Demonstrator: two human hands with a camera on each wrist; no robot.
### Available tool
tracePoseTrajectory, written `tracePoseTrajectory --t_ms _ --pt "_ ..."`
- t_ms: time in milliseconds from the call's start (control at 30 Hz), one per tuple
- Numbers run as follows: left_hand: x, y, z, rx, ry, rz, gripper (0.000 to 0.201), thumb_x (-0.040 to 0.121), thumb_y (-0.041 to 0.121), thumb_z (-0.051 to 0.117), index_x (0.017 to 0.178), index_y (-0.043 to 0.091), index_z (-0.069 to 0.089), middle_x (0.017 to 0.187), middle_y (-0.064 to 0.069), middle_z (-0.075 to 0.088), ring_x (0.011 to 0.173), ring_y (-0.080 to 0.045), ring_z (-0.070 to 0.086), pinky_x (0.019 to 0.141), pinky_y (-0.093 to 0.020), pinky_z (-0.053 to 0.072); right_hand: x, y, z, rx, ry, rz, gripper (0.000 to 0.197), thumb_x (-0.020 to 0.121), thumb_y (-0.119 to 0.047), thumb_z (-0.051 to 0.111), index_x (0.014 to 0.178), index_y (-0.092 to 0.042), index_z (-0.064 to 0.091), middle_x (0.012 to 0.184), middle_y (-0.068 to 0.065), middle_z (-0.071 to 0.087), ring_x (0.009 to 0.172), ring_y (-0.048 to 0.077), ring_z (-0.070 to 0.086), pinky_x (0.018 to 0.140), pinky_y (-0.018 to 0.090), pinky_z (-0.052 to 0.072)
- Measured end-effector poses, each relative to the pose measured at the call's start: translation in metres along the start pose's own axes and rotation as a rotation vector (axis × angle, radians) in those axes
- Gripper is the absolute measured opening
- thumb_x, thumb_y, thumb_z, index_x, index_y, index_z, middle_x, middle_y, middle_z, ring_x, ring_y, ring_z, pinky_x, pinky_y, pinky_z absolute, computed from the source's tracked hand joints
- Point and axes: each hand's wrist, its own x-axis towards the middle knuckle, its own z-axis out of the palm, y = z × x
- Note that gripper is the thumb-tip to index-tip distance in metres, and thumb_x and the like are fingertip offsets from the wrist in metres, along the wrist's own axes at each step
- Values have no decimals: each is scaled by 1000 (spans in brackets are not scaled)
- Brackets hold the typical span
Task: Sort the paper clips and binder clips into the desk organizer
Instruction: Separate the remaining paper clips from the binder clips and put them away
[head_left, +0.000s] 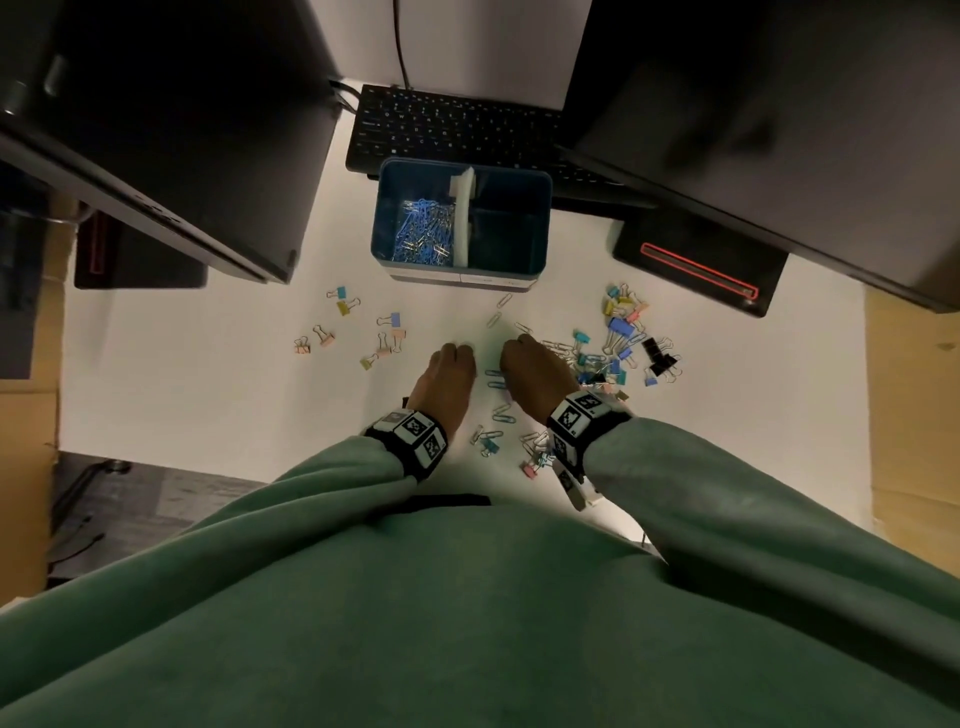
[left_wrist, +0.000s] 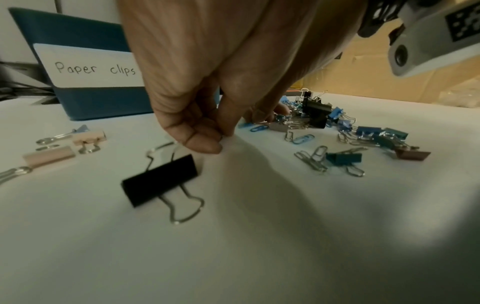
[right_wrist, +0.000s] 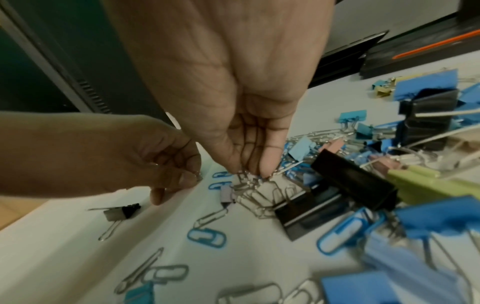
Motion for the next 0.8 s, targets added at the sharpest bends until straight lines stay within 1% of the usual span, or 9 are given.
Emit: tracePoseTrajectory --t_ms 100,167,300,367,500,567,667,733,800 --pt "4 0 -8 -115 21 -21 10 93 5 46 102 5 51 96 -15 57 86 -31 57 69 -31 39 -6 -4 6 35 21 -12 29 90 -18 63 113 -5 52 113 15 53 100 31 56 80 41 49" --pt "17 3 -17 -203 62 -59 10 93 9 47 103 7 51 94 -13 59 83 -28 58 68 -29 37 -10 -8 8 -28 27 -36 31 90 -14 62 116 -5 50 116 14 52 103 31 56 81 41 51" --pt "53 18 -27 -284 88 -106 20 91 13 55 110 8 53 104 -11 64 94 -25 61 76 -27 40 -8 -13 5 -118 -8 -56 25 92 -3 50 117 -3 53 114 14 54 100 30 60 76 38 50" --pt "66 26 -26 -264 81 -114 23 91 12 57 112 4 54 109 -14 64 100 -27 61 81 -29 43 -6 -14 2 -109 -31 -57 24 91 -4 51 115 -4 56 112 14 56 99 31 62 78 40 52" --pt "72 31 -18 -150 68 -112 20 95 11 49 109 -2 55 112 -19 59 103 -32 58 86 -36 45 -4 -7 -5 -26 -67 11 26 88 -10 58 113 -4 59 112 15 59 101 34 62 81 41 51" --pt "69 26 -17 -107 43 -96 23 95 9 50 114 -3 53 118 -20 53 107 -33 54 89 -37 45 -4 -2 -6 -7 -64 25 25 88 -13 57 111 -3 59 111 16 61 102 35 61 83 41 50" --pt "60 13 -18 -23 15 -61 31 97 13 46 123 -5 45 126 -24 45 113 -36 48 92 -42 46 -5 5 -10 11 -98 -12 17 87 -12 57 103 -5 60 105 15 63 97 34 61 80 38 47" --pt "52 2 -19 26 11 -25 31 95 5 45 124 -5 44 123 -24 46 111 -38 48 90 -43 46 -7 9 -19 111 -89 -19 12 85 -12 59 96 -6 60 99 14 64 92 34 62 78 38 50" --pt "45 -9 -20 51 17 18 31 89 -4 43 120 -5 46 116 -24 50 104 -39 52 86 -43 47 -5 7 -36 265 -13 -16 7 84 -11 61 89 -7 61 91 10 66 84 29 63 76 38 52"
